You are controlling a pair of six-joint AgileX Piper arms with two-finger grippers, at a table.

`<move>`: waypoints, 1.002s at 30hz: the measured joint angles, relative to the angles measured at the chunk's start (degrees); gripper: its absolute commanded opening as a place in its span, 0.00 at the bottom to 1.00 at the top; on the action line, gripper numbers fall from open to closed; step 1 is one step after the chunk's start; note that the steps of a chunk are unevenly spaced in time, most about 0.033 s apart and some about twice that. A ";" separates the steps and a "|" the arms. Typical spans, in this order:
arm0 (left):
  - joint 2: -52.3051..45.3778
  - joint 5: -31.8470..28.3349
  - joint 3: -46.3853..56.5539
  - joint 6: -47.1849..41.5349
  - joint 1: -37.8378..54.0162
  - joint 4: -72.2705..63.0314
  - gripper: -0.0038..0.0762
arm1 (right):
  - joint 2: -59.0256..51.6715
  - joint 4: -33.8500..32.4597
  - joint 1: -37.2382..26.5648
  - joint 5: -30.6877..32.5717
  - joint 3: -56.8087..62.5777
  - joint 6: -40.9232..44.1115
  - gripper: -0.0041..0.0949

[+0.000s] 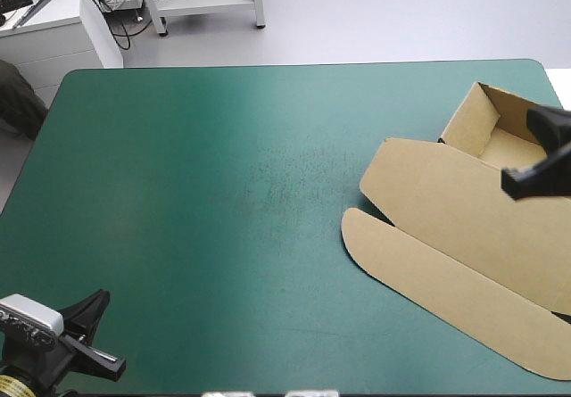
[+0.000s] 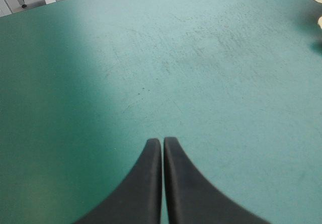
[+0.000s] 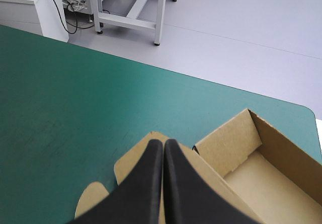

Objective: Fold the box

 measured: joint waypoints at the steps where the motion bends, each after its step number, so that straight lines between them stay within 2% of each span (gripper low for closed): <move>1: 0.00 0.05 0.00 -0.15 0.00 0.00 0.04 | -2.55 -0.46 0.07 0.00 2.74 0.25 0.03; 6: 0.00 0.11 0.00 -0.45 0.00 0.21 0.04 | -14.14 -1.92 0.07 -0.85 19.60 0.37 0.03; 13: 0.00 0.25 1.68 -0.62 0.00 0.49 0.04 | -31.99 -2.05 0.07 -9.84 45.38 -1.31 0.03; 18: 0.00 -1.89 3.42 -0.62 0.00 -0.32 0.04 | -41.55 -1.92 0.07 -13.95 60.16 -2.71 0.03; 25: 0.00 -2.48 3.49 -0.62 0.00 -1.97 0.04 | -49.82 -1.41 0.07 -16.79 72.03 -2.96 0.03; 30: 0.00 -2.48 3.49 -0.62 0.00 -2.07 0.04 | -50.79 -1.30 0.07 -17.81 73.48 -2.96 0.02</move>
